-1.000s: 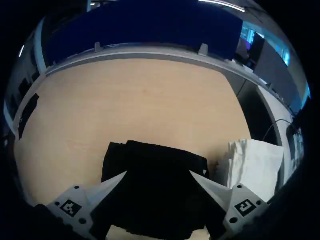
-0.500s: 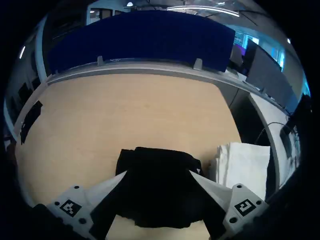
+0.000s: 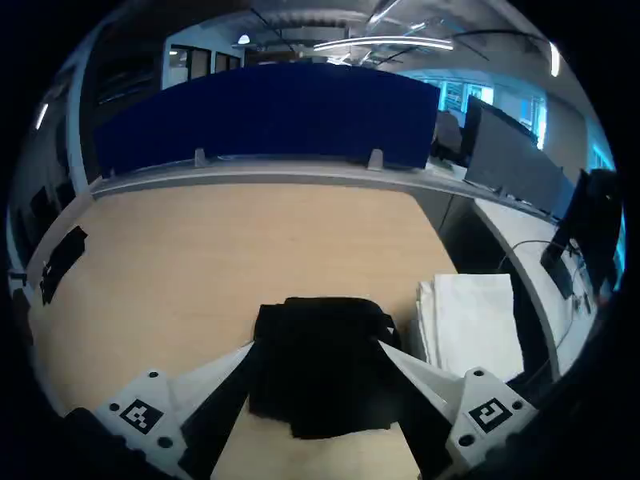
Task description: Fold towel
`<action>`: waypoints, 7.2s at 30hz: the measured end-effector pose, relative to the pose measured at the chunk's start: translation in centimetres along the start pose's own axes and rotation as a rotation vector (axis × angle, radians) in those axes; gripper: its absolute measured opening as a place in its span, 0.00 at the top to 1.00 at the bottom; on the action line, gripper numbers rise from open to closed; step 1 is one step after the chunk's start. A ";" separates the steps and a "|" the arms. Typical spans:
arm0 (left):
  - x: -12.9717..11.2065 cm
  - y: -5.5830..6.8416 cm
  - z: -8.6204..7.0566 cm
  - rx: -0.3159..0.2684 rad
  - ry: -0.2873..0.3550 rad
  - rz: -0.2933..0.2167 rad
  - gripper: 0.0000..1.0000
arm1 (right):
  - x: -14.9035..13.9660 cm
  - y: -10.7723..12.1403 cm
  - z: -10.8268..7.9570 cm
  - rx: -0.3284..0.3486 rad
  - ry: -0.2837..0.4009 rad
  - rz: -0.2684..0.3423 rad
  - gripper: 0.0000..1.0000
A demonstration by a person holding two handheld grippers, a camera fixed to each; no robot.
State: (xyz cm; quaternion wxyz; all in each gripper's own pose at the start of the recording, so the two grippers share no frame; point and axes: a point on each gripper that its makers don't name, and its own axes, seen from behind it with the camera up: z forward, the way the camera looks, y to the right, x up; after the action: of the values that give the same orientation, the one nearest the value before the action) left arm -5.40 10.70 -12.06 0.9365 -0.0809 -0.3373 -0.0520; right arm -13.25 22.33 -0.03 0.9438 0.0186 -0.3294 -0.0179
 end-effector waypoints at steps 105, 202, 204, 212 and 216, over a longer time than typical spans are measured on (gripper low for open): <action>11.5 -7.6 4.9 0.144 0.693 0.142 0.09 | 18.2 -25.3 -10.7 -0.007 0.585 0.036 0.00; 4.4 -11.3 11.5 0.149 0.680 0.086 0.08 | 3.9 -19.3 1.3 0.001 0.657 0.113 0.00; 4.4 -11.3 11.6 0.149 0.680 0.086 0.08 | 3.8 -19.4 1.3 0.003 0.657 0.113 0.00; 4.5 -11.3 11.6 0.149 0.680 0.086 0.08 | 3.0 -19.6 1.7 -0.003 0.662 0.094 0.00; 4.4 -11.3 11.6 0.149 0.680 0.086 0.08 | 2.7 -19.5 1.8 -0.010 0.660 0.084 0.00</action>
State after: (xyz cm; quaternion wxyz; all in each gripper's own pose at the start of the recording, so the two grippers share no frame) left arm -10.95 1.56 0.91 0.9999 -0.0042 -0.0050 -0.0118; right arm -12.67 2.66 2.17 0.9996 0.0053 -0.0062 0.0262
